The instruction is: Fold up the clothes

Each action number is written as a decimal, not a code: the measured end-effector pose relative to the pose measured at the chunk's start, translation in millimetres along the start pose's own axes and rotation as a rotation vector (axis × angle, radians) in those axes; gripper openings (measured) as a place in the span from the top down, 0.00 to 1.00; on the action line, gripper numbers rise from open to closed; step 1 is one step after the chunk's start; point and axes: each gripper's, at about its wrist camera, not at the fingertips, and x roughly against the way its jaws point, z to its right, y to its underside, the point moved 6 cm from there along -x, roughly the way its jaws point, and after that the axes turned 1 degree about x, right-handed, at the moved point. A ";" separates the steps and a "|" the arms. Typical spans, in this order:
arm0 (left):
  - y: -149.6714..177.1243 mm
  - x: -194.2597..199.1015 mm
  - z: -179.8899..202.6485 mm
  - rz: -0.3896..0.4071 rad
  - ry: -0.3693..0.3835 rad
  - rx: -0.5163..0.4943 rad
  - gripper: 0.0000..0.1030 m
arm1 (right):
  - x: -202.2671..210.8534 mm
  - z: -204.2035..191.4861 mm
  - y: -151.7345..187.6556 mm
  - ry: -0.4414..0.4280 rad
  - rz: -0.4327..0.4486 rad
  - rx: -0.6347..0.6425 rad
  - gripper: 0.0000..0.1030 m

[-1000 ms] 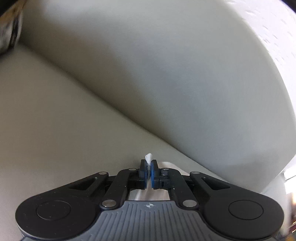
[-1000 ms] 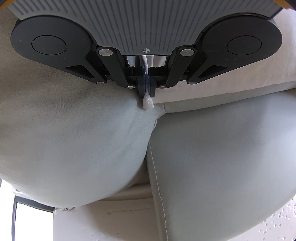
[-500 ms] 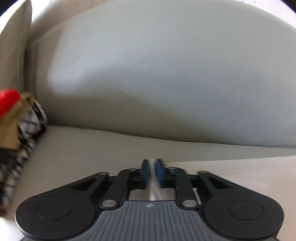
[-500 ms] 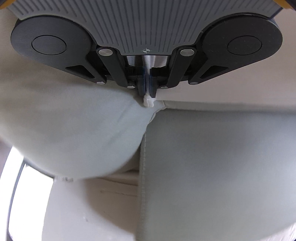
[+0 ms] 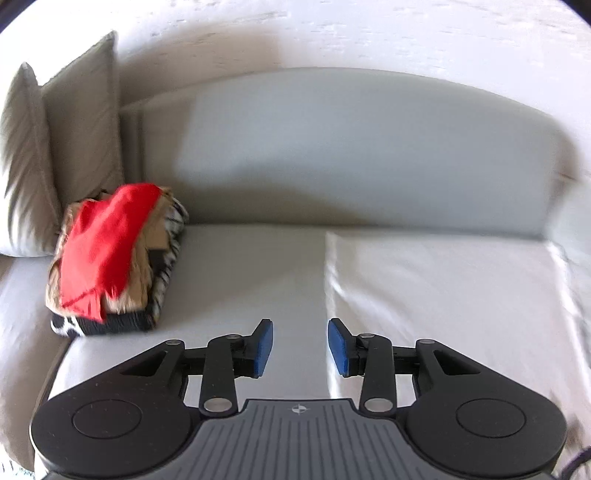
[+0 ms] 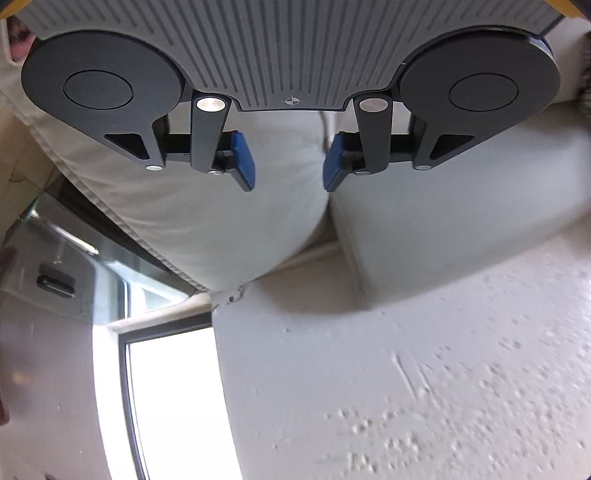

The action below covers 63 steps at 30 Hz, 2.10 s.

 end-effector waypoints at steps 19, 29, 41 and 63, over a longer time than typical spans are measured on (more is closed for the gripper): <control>133.5 -81.2 80.6 -0.120 0.001 -0.125 0.69 | -139.4 -2.7 149.1 -0.077 -0.551 0.066 0.77; 132.3 -79.6 75.4 -0.118 0.032 -0.093 0.69 | -151.0 -12.9 162.0 -0.139 -0.545 0.089 1.00; 135.6 -78.7 74.8 -0.105 0.034 -0.102 0.68 | -123.9 -28.0 157.7 0.098 -0.379 0.330 0.98; 134.0 -79.2 71.3 -0.095 0.061 -0.085 0.68 | -150.8 -1.5 147.7 -0.186 -0.554 -0.221 0.79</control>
